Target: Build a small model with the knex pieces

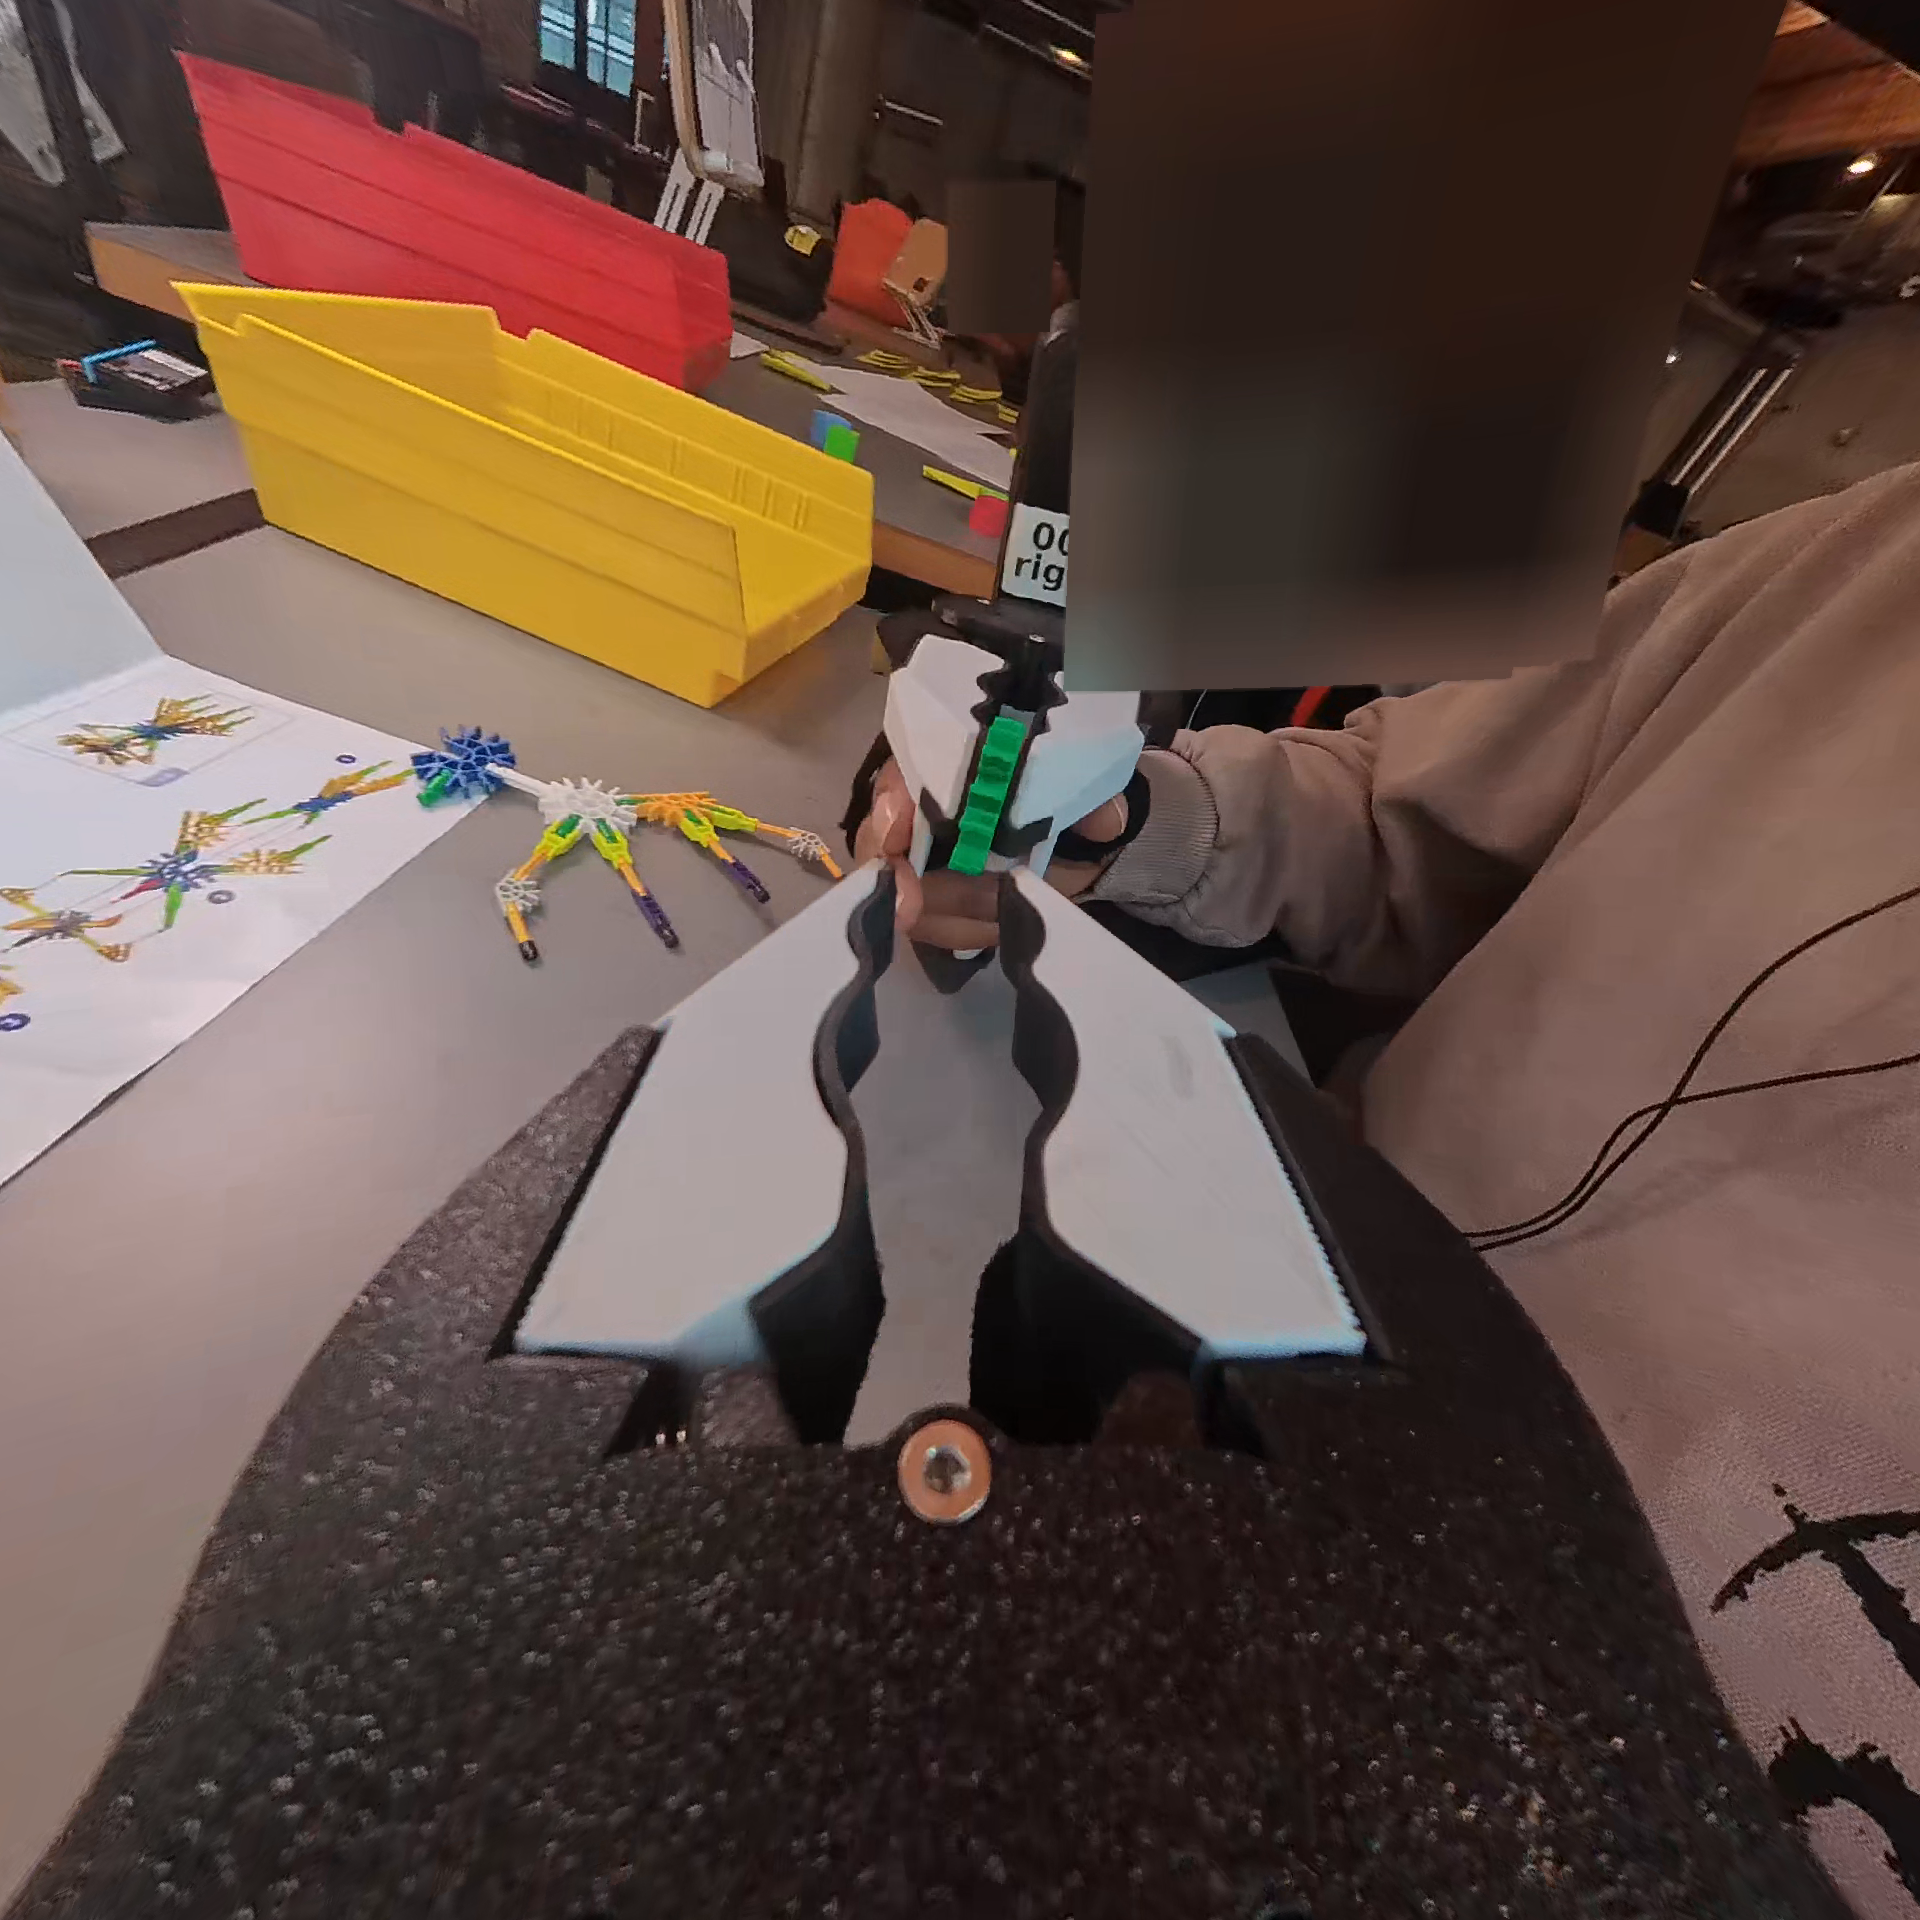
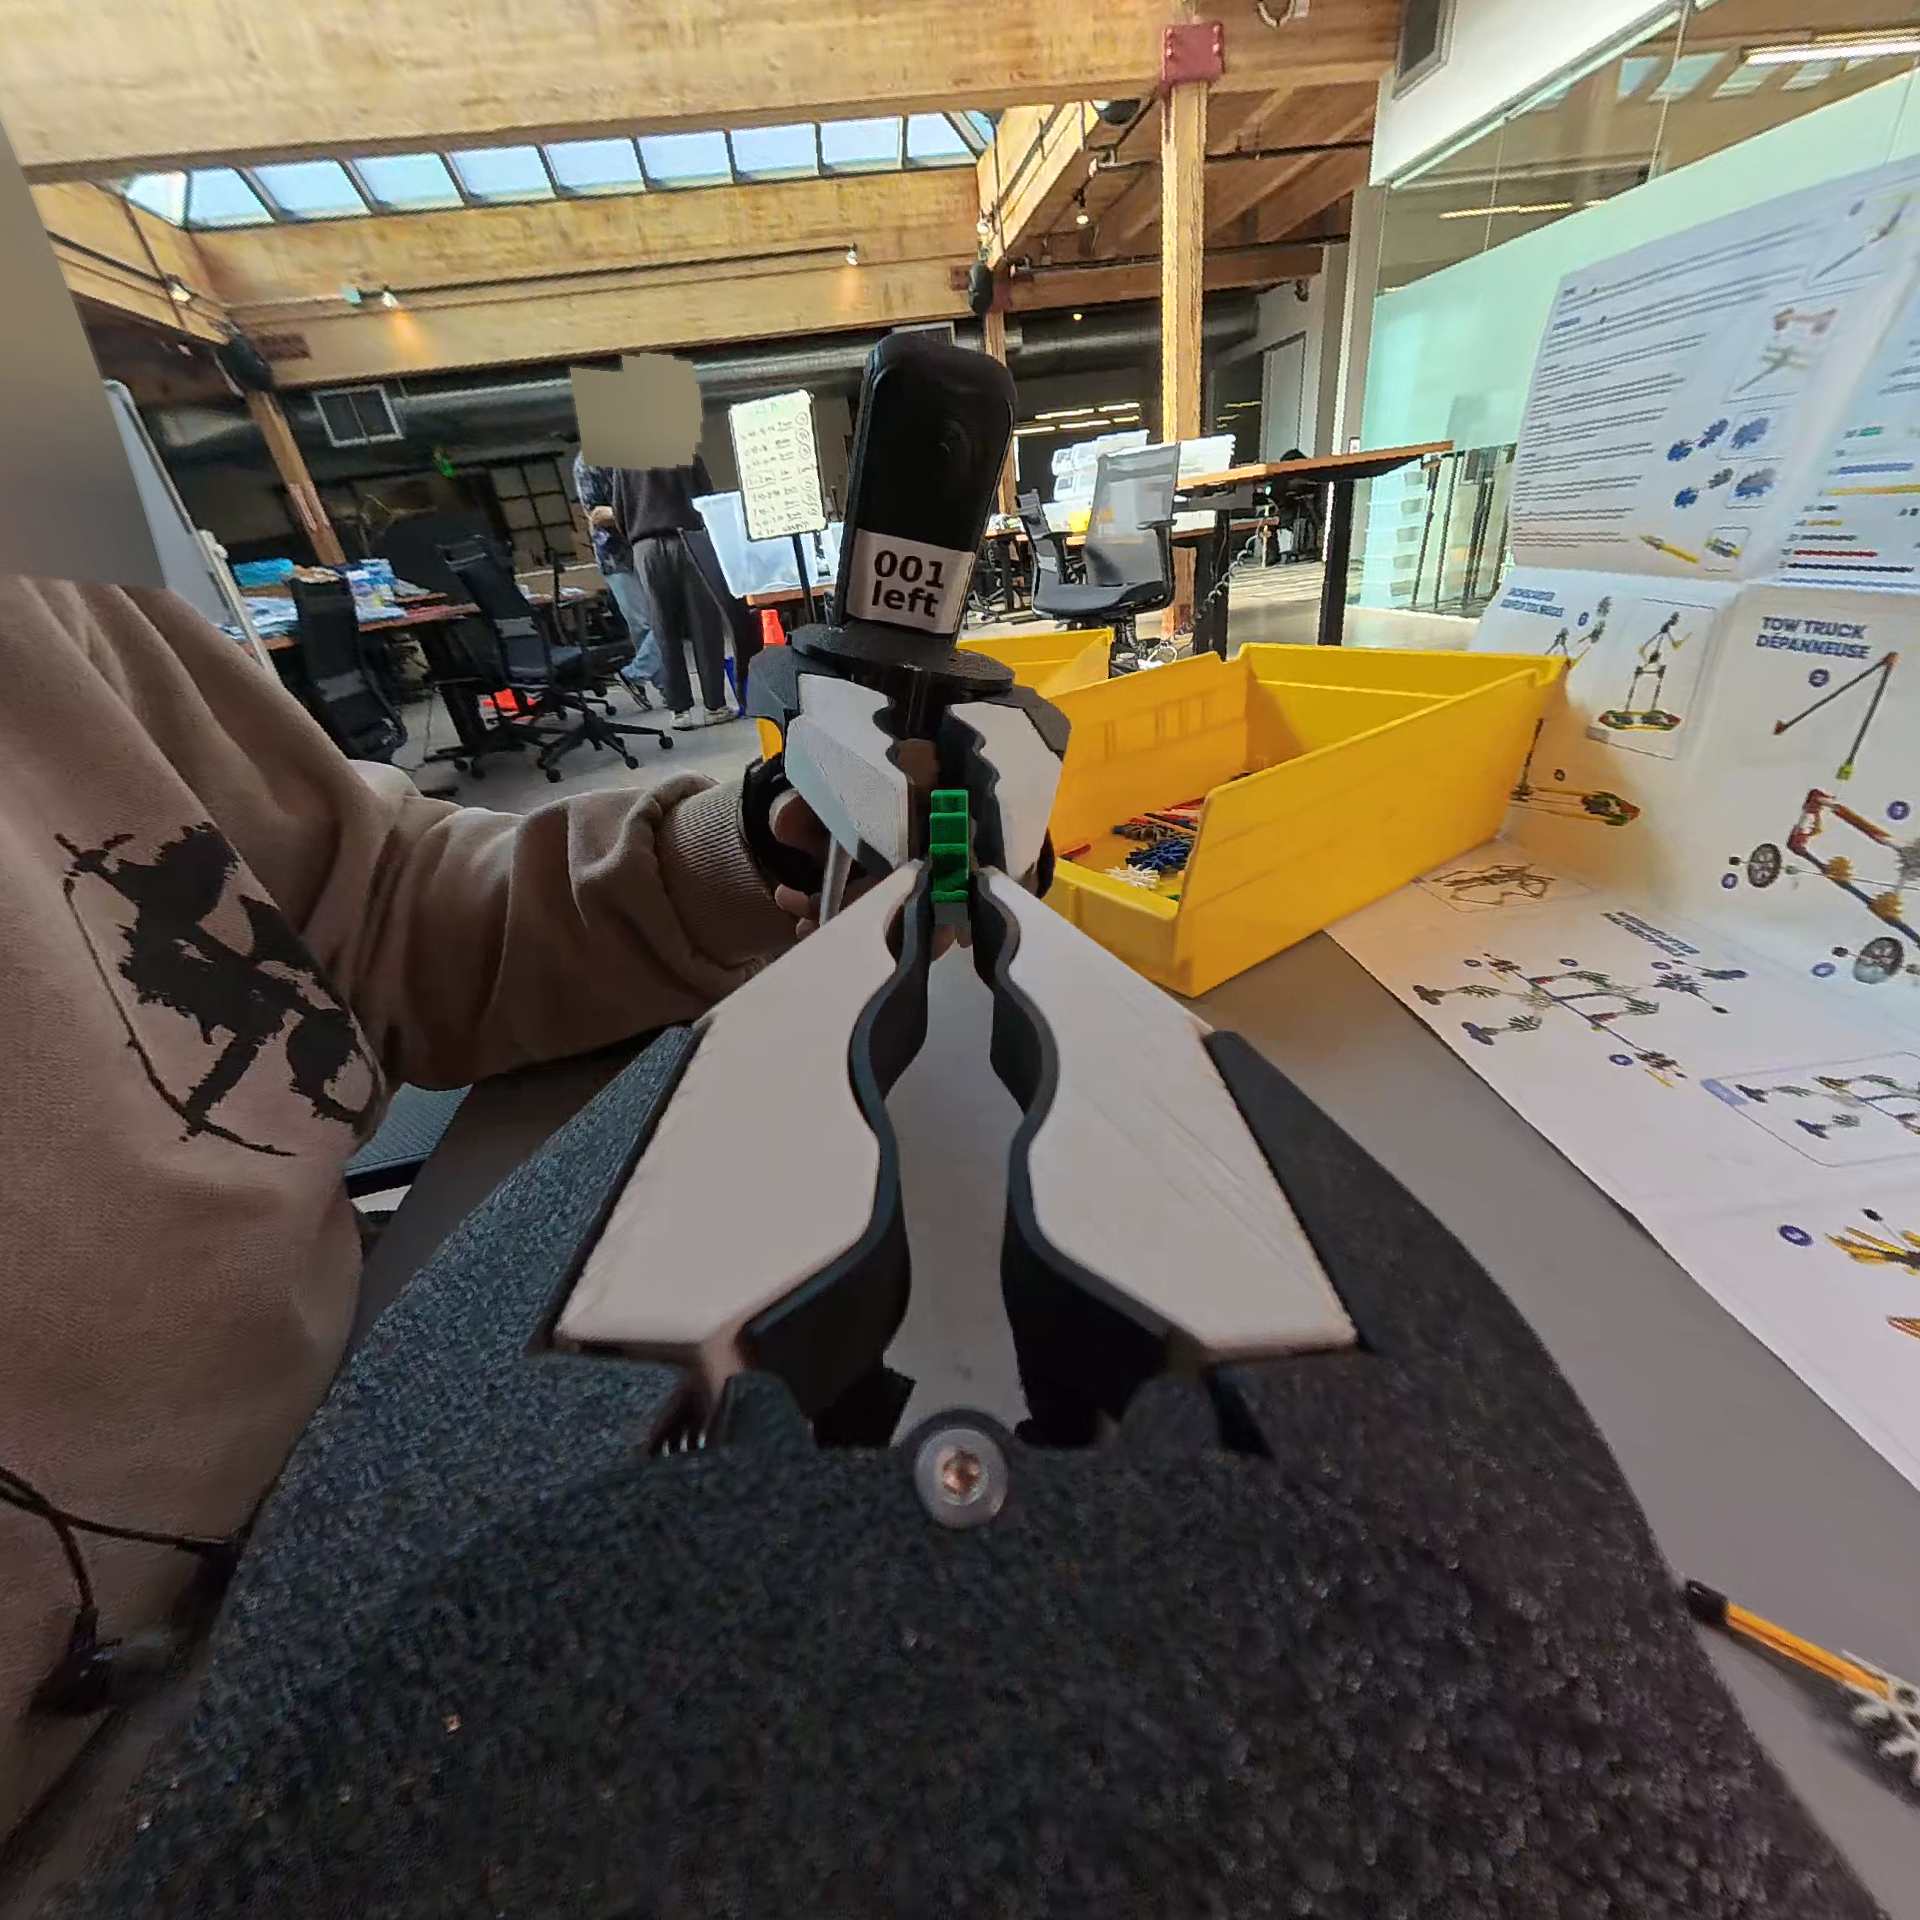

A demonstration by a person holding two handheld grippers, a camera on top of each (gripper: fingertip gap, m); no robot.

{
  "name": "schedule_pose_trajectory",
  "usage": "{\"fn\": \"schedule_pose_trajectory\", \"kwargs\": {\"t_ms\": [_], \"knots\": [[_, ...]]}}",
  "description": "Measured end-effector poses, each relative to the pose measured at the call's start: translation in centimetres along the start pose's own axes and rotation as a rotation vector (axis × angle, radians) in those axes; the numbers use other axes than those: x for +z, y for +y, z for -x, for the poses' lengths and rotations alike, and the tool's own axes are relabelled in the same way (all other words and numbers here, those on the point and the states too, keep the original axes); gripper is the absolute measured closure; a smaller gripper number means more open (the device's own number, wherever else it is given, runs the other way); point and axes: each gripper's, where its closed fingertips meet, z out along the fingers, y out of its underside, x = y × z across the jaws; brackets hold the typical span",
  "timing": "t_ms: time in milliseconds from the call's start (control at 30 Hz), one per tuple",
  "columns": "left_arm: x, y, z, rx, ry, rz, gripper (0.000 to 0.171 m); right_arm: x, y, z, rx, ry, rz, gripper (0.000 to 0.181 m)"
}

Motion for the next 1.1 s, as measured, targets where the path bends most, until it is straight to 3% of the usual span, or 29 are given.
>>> {"fn": "schedule_pose_trajectory", "kwargs": {"t_ms": [233, 367, 533, 633, 733, 867, 933, 1033, 1100], "knots": [[0.2, -0.4, -1.0, 0.001, 0.063, -0.036, 0.164, -0.1, 0.1, 0.5, 0.035, -0.048, 0.011, 0.174], [-0.2, -0.6, -0.1, 0.036, -0.008, -0.034, 0.167, -0.6, 0.2, -0.5, -0.022, 0.010, 0.046, 0.167], [-3.0, -2.7, 2.7, 0.105, -0.223, -0.101, 0.167, -1.3, -0.2, -2.0, -0.036, 0.080, 0.046, 0.158], [-6.5, -4.4, 5.6, 0.201, -0.488, -0.125, 0.167, -1.3, 0.0, -2.5, -0.046, 0.103, 0.061, 0.157], [-13.3, -6.5, 9.0, 0.314, -0.895, -0.121, 0.167, -1.1, 0.7, -2.7, -0.066, 0.116, 0.090, 0.158], [-28.5, -8.8, 10.4, 0.410, -1.576, -0.027, 0.166, -1.0, 1.3, -2.9, -0.086, 0.135, 0.130, 0.158], [-36.2, -8.0, 9.5, 0.355, -1.846, 0.045, 0.167, -1.0, 1.4, -2.9, -0.089, 0.143, 0.141, 0.158], [-44.7, -4.2, 8.9, 0.149, -2.050, 0.082, 0.167, -1.0, 1.5, -3.0, -0.079, 0.148, 0.145, 0.158], [-48.1, -1.3, 9.0, 0.021, -2.108, 0.117, 0.168, -1.0, 1.7, -3.2, -0.067, 0.153, 0.150, 0.158]]}}
